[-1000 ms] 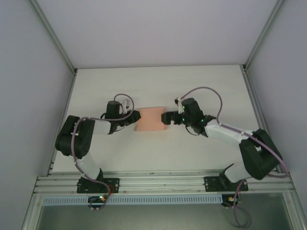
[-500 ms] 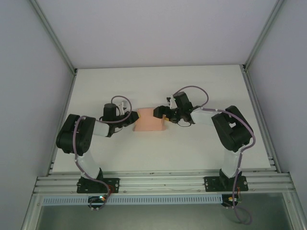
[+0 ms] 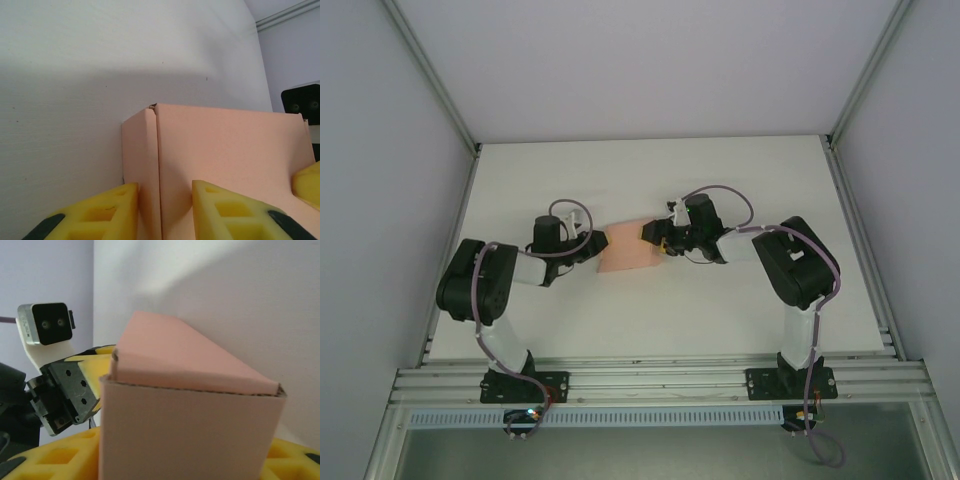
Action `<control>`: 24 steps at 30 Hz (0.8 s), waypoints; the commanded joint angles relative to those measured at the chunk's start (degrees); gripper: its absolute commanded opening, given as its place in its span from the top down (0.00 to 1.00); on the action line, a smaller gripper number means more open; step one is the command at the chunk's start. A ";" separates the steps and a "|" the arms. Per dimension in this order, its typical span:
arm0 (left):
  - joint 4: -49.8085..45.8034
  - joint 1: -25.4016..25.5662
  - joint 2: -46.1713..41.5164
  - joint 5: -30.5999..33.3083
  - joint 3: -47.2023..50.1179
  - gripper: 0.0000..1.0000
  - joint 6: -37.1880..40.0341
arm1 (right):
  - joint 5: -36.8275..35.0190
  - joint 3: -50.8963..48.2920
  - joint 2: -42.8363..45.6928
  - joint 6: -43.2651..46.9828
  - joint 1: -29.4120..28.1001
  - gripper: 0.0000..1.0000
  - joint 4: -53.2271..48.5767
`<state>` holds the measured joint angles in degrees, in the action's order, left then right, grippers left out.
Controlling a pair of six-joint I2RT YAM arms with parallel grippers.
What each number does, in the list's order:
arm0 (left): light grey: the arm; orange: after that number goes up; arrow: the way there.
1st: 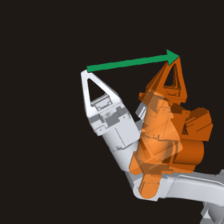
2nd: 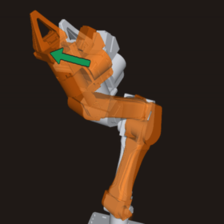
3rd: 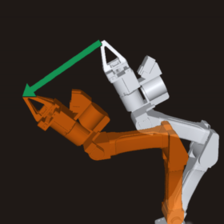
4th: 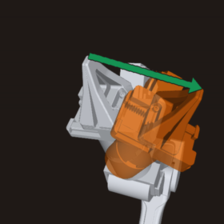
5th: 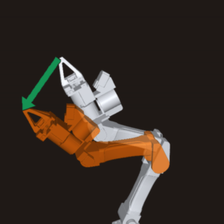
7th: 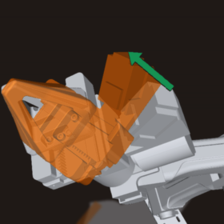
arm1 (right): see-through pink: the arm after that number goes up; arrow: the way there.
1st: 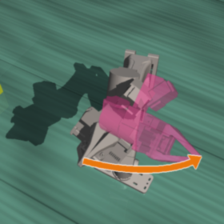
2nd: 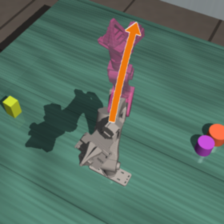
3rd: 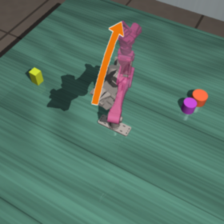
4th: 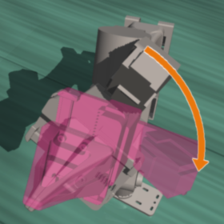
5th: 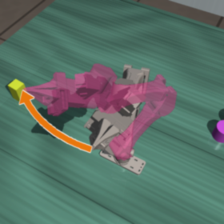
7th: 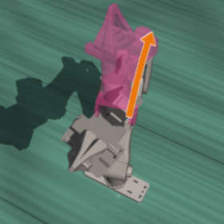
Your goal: Assemble paper box
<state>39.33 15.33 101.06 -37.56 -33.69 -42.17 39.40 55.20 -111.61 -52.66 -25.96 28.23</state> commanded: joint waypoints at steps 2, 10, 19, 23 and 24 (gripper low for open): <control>-6.84 1.30 -5.94 2.20 -0.29 0.52 4.48 | 2.99 -1.26 3.20 -1.43 0.59 0.54 3.63; -33.64 8.23 -22.39 20.43 -9.82 0.00 30.96 | 2.38 -5.39 13.35 -0.65 4.17 0.59 -4.54; -43.59 23.28 -29.86 24.95 -11.17 0.00 71.12 | 8.95 -1.29 22.04 -8.89 13.50 0.64 -37.45; -48.21 27.24 -28.03 30.97 -14.47 0.00 77.11 | 16.05 0.05 22.68 -13.06 16.77 0.57 -45.09; -47.76 27.86 -27.14 31.85 -14.78 0.00 77.80 | 17.48 0.37 22.87 -13.67 16.99 0.57 -45.91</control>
<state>-3.95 42.02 72.55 -11.70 -45.76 25.21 48.77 53.95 -90.26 -61.87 -9.32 -7.40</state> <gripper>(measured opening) 0.999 0.439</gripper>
